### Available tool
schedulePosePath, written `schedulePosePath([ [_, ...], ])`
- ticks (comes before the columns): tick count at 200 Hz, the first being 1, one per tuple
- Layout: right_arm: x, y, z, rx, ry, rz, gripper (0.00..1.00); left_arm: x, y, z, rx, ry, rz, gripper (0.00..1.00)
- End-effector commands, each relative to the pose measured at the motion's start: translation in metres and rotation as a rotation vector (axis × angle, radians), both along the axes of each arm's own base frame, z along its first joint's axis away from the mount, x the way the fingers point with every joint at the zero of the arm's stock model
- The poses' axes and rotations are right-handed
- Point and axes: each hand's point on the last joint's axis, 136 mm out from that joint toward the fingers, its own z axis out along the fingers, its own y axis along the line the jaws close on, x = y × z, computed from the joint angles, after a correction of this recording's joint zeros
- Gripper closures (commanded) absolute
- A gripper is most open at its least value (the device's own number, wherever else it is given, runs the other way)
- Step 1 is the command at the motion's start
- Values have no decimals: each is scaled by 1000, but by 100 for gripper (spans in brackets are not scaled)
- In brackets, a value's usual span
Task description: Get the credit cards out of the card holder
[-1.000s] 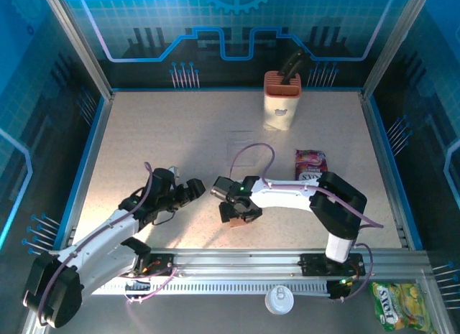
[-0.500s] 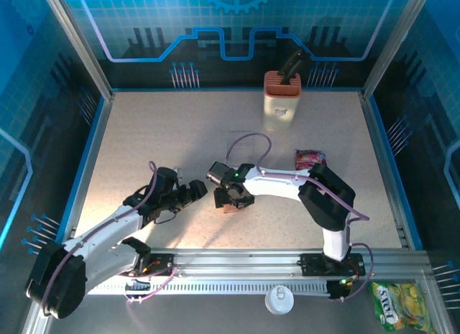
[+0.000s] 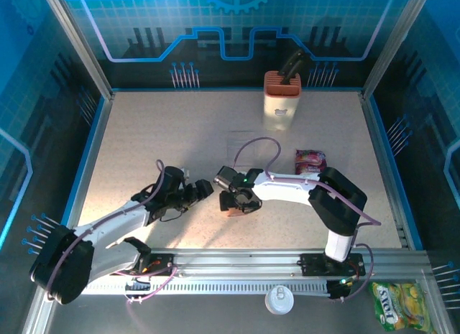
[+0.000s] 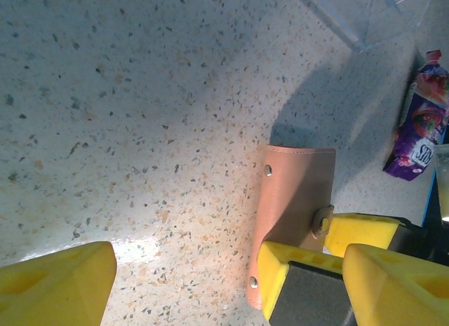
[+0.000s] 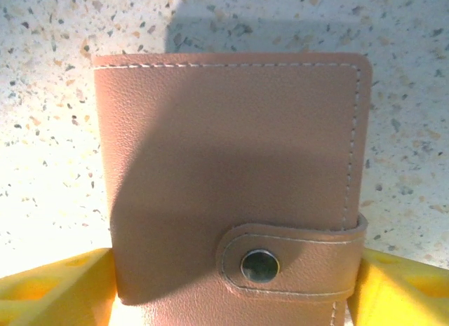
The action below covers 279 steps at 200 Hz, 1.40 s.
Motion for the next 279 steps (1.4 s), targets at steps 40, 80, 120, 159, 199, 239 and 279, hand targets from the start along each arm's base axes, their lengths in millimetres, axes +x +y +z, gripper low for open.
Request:
schedulePosePath([
  [40,-4,-10,33,80,-17,9,11,13,-28,18,-85,-13,-45,19],
  [80,-5,-35,38,108,5,-25,16,16,-43,19,-121,-11,-60,37],
  [120,-4,-41,41,128,22,-8,21,13,-63,15,-107,-5,-92,67],
  [159,-4,-31,38,146,66,34,30,11,-73,11,-116,10,-97,88],
  [199,2,-18,38,154,70,69,43,4,-66,1,-84,44,-78,93],
  [239,7,-10,28,120,98,68,48,0,-58,2,-89,28,-60,89],
  [279,11,-7,23,83,104,68,53,-5,-49,-2,-52,39,-45,93],
])
